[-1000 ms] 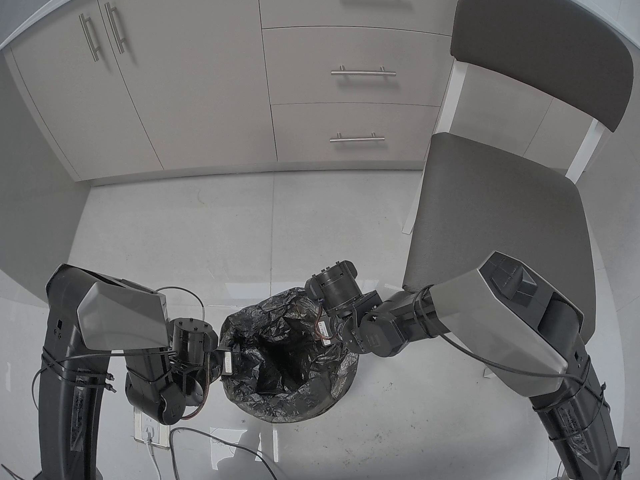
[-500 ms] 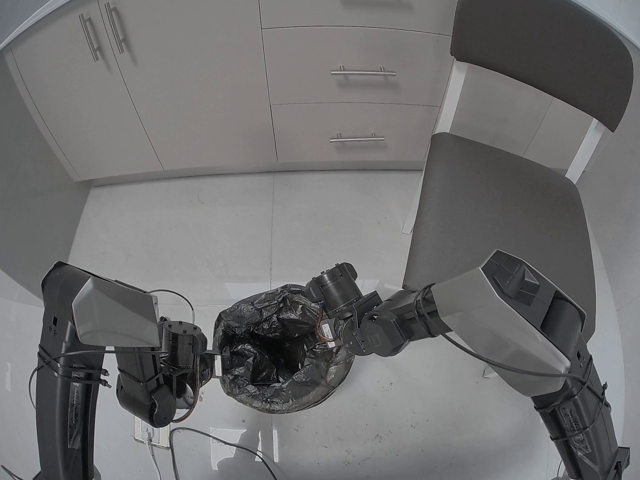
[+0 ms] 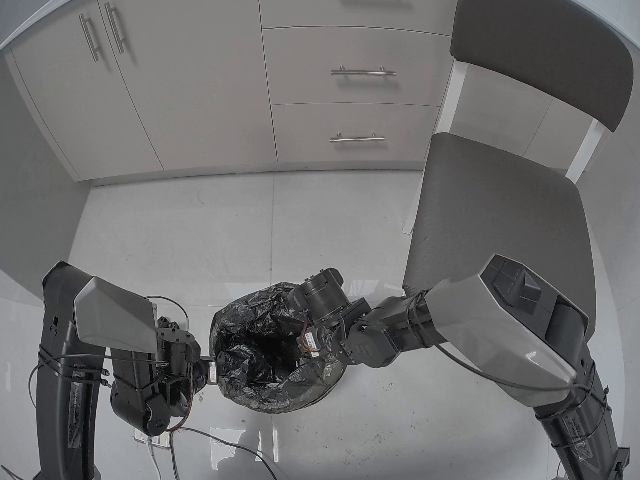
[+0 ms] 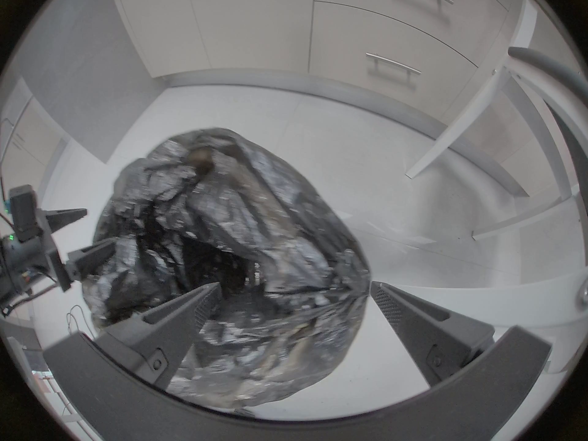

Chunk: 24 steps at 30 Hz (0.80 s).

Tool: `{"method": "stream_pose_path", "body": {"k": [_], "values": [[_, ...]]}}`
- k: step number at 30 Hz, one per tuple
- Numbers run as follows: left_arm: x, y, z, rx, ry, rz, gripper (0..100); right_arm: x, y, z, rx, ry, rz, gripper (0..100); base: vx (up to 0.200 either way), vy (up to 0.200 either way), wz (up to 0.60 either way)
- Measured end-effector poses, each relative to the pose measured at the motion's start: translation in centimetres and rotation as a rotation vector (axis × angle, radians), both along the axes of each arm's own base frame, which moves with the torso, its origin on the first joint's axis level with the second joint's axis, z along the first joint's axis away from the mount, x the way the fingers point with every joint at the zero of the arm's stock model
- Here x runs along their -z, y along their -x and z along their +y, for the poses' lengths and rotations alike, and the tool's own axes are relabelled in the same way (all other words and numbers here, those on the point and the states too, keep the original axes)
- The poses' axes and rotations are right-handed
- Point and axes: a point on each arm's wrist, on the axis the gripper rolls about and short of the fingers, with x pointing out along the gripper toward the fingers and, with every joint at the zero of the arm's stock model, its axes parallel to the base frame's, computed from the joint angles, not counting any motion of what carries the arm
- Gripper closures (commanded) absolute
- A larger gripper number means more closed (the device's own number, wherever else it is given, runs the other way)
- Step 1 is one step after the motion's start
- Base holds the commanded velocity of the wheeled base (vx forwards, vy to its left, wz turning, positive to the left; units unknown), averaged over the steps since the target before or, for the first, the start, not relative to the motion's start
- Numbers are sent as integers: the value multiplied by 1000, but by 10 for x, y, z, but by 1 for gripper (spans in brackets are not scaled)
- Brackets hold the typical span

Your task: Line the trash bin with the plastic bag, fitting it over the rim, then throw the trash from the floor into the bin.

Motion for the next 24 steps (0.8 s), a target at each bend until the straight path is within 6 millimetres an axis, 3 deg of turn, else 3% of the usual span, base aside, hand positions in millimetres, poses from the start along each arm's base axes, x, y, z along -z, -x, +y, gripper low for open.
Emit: {"method": "stream_pose_path", "body": {"k": [9,24], "values": [[2,-1,-6,17,4,-5,0,-6,16,14,-44,-16,-1,0,0,0,0],[9,-9,-7,12,9,-11,0,28,23,9,-34,45,69,0,0,0,0]]}}
